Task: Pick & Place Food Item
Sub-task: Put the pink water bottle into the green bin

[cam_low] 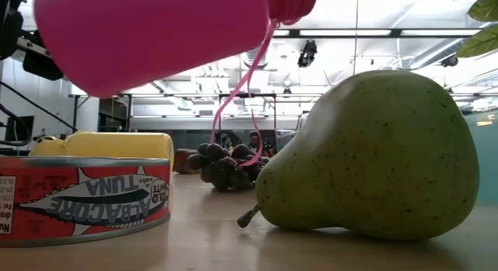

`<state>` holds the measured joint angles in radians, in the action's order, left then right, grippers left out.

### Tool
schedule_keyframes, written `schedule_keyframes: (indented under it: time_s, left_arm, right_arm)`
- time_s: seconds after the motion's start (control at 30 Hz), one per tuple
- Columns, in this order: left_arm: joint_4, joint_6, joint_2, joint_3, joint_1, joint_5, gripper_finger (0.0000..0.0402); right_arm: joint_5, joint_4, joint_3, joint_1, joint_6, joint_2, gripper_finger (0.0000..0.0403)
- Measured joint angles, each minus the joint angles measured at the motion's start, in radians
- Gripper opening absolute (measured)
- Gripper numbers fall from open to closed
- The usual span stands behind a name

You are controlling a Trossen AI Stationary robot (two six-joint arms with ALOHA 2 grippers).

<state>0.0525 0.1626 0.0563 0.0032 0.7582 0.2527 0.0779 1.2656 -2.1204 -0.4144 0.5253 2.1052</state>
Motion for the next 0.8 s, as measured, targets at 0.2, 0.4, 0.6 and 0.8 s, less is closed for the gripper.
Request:
schedule_keyframes:
  time_s: [0.2,0.4,0.6,0.8]
  left_arm:
    - [0.0,0.0,0.0,0.0,0.0,0.0,0.0]
    - [0.0,0.0,0.0,0.0,0.0,0.0,0.0]
    - [0.0,0.0,0.0,0.0,0.0,0.0,0.0]
    - [0.0,0.0,0.0,0.0,0.0,0.0,0.0]
  right_arm:
    - [0.031,-0.008,-0.035,-0.002,-0.046,-0.006,0.023]
    - [0.139,-0.008,-0.121,-0.018,-0.129,-0.01,0.023]
    - [0.273,-0.005,-0.191,-0.033,-0.2,-0.01,0.023]
    - [0.329,-0.007,-0.236,-0.033,-0.234,-0.011,0.023]
